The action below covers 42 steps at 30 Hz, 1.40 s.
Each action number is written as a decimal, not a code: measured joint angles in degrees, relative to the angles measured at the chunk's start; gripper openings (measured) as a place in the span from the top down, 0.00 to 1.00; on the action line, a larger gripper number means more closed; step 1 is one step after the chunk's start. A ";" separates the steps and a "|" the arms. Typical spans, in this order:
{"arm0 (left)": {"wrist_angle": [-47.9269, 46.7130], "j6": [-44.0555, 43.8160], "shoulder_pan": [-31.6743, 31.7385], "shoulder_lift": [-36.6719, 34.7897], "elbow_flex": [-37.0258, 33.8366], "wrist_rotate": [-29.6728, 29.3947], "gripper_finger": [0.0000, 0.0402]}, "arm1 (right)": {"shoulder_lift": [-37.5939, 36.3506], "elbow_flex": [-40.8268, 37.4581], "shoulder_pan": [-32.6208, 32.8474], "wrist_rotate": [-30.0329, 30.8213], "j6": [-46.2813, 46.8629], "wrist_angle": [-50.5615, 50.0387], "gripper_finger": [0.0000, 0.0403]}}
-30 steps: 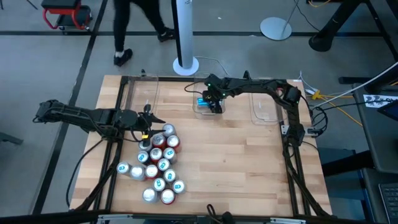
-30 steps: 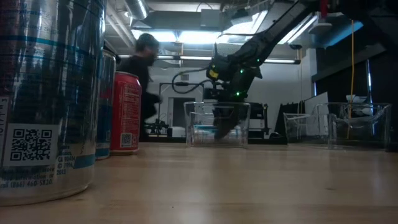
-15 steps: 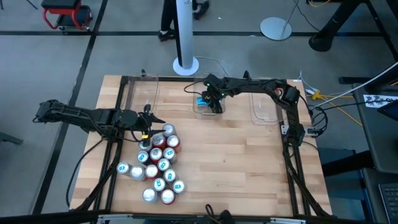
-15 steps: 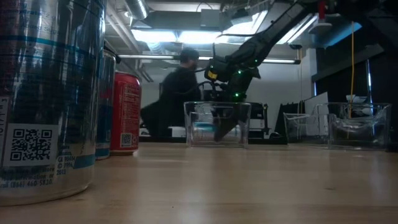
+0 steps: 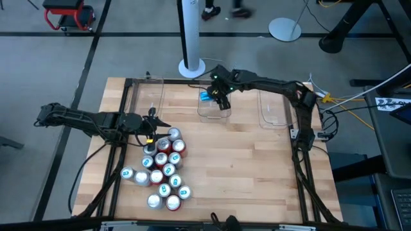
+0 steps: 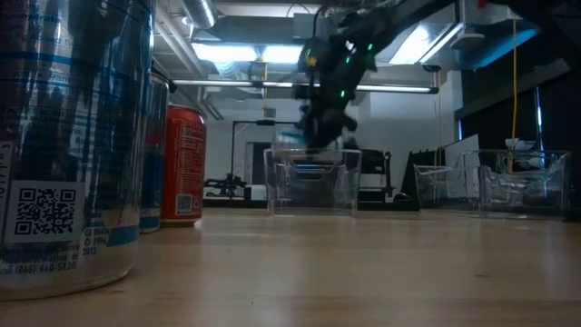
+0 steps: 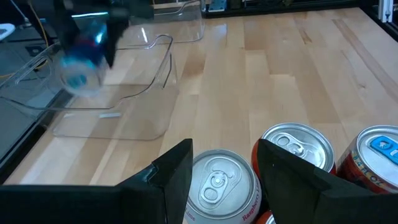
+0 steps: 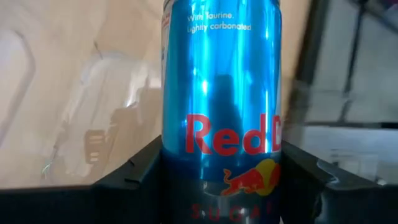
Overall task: Sort soda cans
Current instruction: Put the blue soda can into the middle transparent bin
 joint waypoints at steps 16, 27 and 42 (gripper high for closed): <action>3.80 -0.25 -0.05 0.44 -1.83 1.11 0.58 | -15.56 -5.78 16.65 13.91 -1.80 -6.50 0.47; 18.10 3.34 -0.05 2.66 -4.68 1.14 0.57 | -26.96 -29.79 32.41 27.64 12.70 4.22 0.47; 42.39 10.67 0.16 22.51 -0.67 1.17 0.32 | -23.52 -64.01 32.74 16.92 6.69 91.81 0.47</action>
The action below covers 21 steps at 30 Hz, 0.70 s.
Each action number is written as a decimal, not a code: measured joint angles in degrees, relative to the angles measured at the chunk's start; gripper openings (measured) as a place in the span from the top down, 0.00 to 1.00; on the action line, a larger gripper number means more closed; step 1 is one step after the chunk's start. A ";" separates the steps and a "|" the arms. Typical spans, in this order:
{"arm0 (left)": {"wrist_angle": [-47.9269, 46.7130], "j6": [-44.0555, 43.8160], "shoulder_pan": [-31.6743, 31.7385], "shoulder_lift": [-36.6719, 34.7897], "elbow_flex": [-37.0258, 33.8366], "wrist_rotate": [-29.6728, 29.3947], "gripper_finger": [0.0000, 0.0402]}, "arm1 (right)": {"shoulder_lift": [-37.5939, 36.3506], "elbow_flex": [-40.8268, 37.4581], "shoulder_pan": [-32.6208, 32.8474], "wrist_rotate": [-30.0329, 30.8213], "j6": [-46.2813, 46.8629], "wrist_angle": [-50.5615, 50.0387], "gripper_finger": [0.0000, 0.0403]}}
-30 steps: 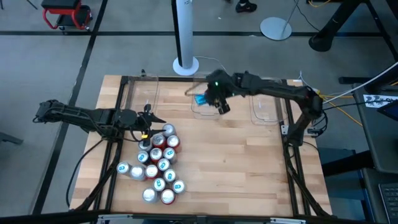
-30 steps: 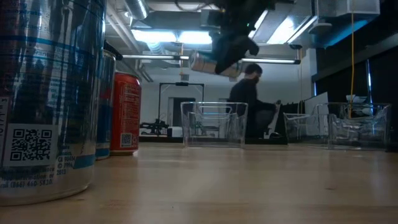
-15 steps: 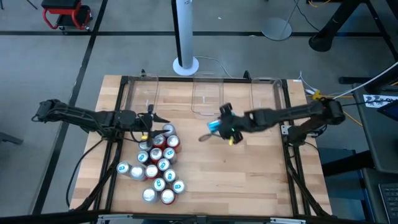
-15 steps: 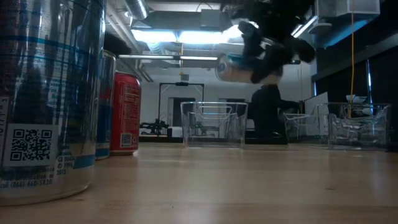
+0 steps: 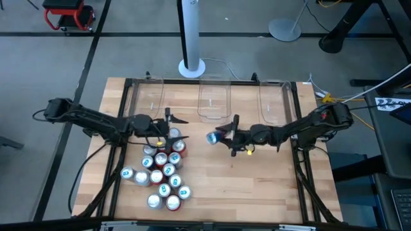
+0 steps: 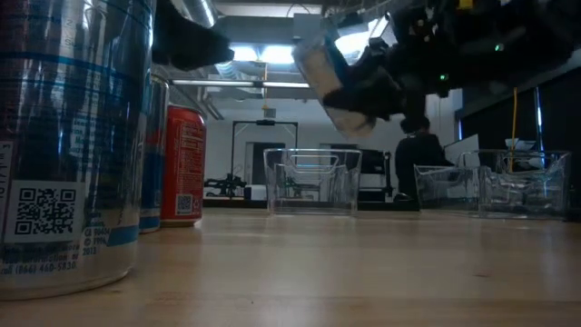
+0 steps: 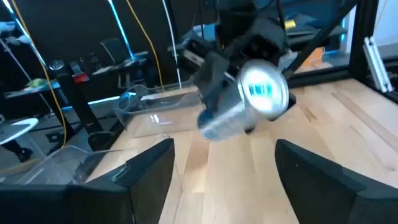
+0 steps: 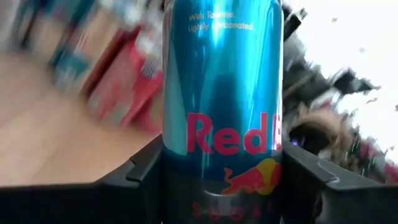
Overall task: Sort soda cans
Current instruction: Put the blue soda can into the middle transparent bin
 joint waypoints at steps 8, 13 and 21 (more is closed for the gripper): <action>8.22 0.15 1.77 11.70 6.50 5.31 0.31 | 8.87 1.65 -4.17 -14.12 0.36 18.57 0.47; 8.78 1.93 1.37 18.39 10.94 8.13 0.31 | 10.11 3.37 -4.83 -19.22 0.38 22.88 0.47; 11.04 6.14 -0.04 23.37 15.59 7.96 0.31 | 10.02 3.88 -4.81 -19.37 -0.30 22.82 0.47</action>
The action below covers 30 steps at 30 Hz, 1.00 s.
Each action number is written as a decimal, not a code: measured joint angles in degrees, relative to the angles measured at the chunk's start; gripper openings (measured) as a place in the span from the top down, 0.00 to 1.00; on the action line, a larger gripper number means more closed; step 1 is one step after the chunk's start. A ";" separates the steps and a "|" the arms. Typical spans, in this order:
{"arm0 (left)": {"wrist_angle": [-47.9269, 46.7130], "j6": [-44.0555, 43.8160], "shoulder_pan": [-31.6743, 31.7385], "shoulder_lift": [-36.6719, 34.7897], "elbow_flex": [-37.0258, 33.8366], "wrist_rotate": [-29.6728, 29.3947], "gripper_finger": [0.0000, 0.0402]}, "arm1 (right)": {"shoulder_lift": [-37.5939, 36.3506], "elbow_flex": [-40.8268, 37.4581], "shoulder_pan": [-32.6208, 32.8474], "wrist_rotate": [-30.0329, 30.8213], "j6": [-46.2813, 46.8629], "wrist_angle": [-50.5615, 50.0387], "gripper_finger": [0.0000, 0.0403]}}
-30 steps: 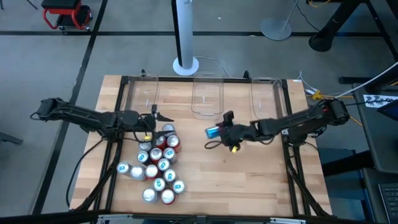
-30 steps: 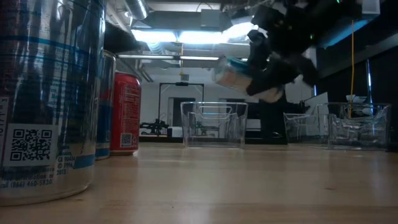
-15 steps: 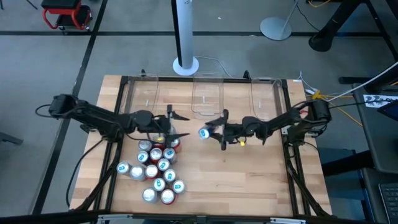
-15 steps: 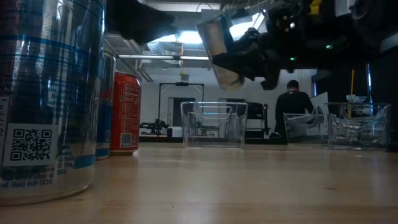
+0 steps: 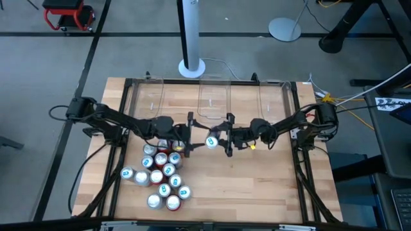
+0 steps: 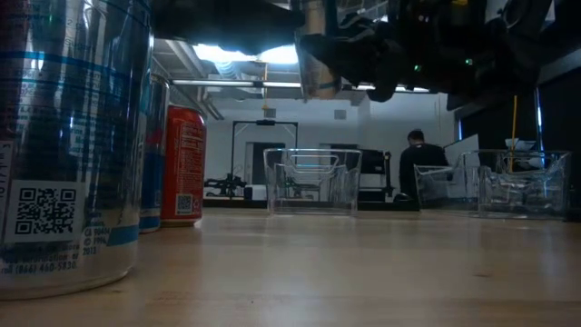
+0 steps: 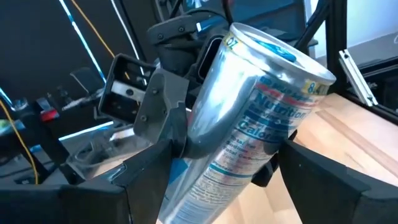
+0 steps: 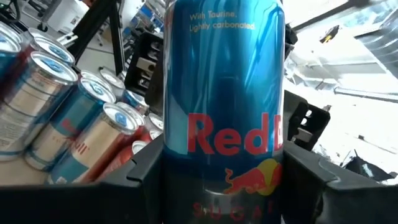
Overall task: Sort soda cans
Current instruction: Put the blue soda can into the middle transparent bin
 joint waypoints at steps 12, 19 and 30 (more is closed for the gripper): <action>0.39 3.17 -0.78 -0.62 0.19 -1.04 0.31 | -0.02 0.46 0.13 1.59 -0.76 0.30 0.47; -1.75 3.33 -0.93 -0.72 0.31 -3.11 0.31 | 0.13 0.31 0.04 2.03 -1.42 0.07 0.47; -3.40 6.24 -2.46 -2.60 0.36 -5.65 0.31 | 0.13 0.44 0.02 3.05 -2.68 0.72 0.47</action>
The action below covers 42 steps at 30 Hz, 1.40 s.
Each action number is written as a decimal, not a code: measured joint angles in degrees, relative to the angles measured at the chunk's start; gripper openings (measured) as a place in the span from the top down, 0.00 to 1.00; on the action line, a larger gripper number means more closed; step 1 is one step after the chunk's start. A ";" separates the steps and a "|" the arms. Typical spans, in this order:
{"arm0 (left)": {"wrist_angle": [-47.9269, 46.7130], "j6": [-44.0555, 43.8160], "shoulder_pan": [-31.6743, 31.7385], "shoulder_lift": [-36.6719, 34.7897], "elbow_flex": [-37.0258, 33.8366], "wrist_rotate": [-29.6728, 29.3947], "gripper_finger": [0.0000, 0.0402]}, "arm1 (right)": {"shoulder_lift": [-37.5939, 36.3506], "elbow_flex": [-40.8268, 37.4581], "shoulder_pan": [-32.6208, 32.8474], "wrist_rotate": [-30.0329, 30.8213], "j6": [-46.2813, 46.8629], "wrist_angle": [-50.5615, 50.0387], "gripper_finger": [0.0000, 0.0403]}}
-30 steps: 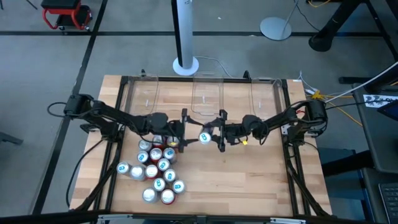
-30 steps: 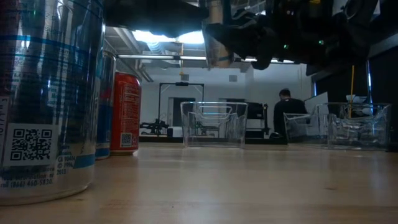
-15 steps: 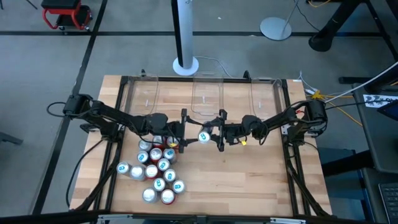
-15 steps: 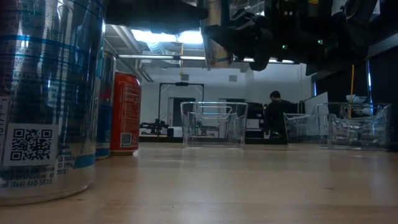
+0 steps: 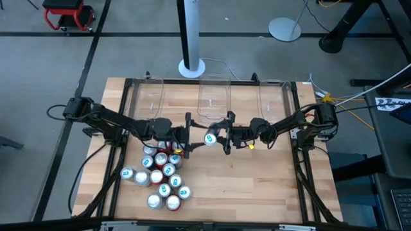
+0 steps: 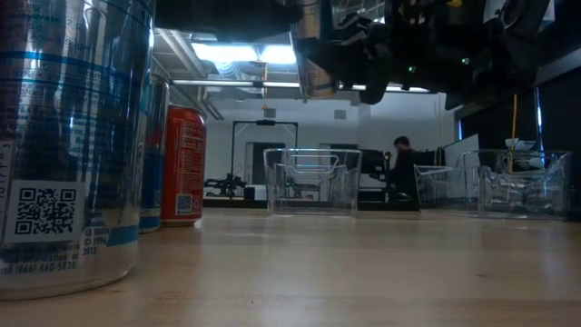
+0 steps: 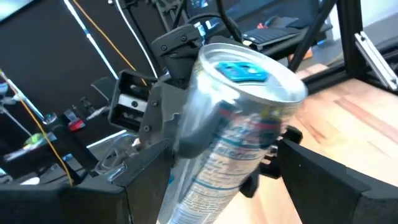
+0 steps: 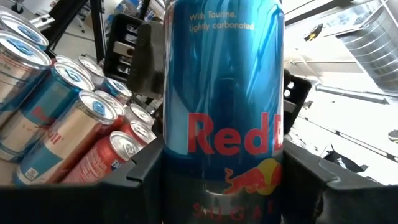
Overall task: Sort soda cans
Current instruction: Put the blue soda can into the middle transparent bin
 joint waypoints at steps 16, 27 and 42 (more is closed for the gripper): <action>4.28 -4.32 -0.20 0.00 -0.04 -0.07 0.30 | -0.07 0.00 0.02 -0.07 -0.20 0.53 0.47; 7.31 -1.35 0.43 0.02 -0.04 0.13 0.03 | 0.07 2.30 0.06 0.04 -0.25 -1.58 0.47; 4.59 1.87 0.38 0.16 -0.04 6.10 0.07 | 2.47 7.08 0.07 -1.41 -0.84 -4.75 0.47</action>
